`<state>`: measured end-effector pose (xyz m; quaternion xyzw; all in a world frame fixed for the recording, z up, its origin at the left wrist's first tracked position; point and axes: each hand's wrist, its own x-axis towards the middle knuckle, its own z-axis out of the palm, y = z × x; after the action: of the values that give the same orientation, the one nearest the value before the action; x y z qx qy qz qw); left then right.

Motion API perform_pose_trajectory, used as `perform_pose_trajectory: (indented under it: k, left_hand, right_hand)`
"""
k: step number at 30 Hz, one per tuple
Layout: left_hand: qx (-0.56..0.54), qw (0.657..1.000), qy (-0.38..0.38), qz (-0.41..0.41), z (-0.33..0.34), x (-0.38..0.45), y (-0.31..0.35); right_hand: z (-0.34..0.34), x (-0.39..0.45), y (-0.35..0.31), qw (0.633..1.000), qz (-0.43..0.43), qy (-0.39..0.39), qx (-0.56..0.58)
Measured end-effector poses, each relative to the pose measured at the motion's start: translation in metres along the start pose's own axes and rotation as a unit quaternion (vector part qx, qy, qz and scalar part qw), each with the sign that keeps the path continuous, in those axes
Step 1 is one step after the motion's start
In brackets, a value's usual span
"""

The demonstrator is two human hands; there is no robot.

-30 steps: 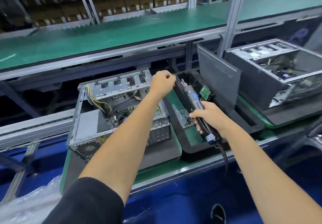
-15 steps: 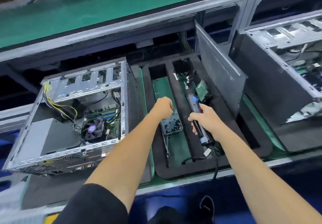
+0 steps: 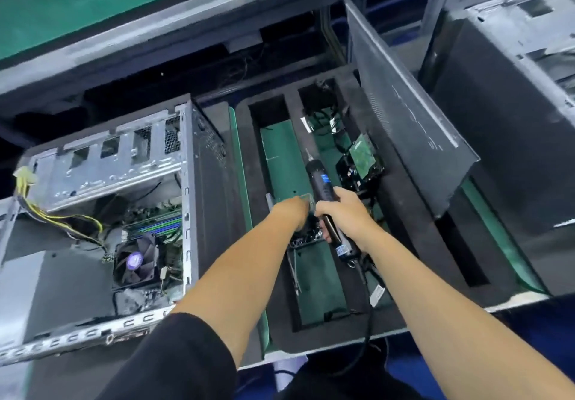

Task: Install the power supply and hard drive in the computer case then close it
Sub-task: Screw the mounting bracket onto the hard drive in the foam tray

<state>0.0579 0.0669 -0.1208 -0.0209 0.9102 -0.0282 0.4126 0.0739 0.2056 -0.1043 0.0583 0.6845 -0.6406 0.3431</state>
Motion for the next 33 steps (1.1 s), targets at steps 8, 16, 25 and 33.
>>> perform_pose_trajectory:
  k: [8,16,25,33]
  left_hand:
    - [-0.053,0.997,0.043,0.030,0.025,0.013,0.005]
    - [-0.066,0.996,0.038,0.056,0.013,0.016,-0.003]
    - [-0.195,0.975,0.103,0.026,-0.034,0.023,-0.035]
    - [-0.237,0.965,0.108,0.024,-0.037,0.020,-0.035]
  right_hand:
    - [-0.001,0.009,-0.001,0.999,0.019,-0.023,0.036]
    - [-0.002,0.012,-0.003,0.998,0.025,-0.030,0.048]
    - [-0.001,0.011,-0.004,0.997,0.035,-0.024,0.062]
    - [-0.001,0.011,-0.005,0.997,0.038,-0.020,0.065]
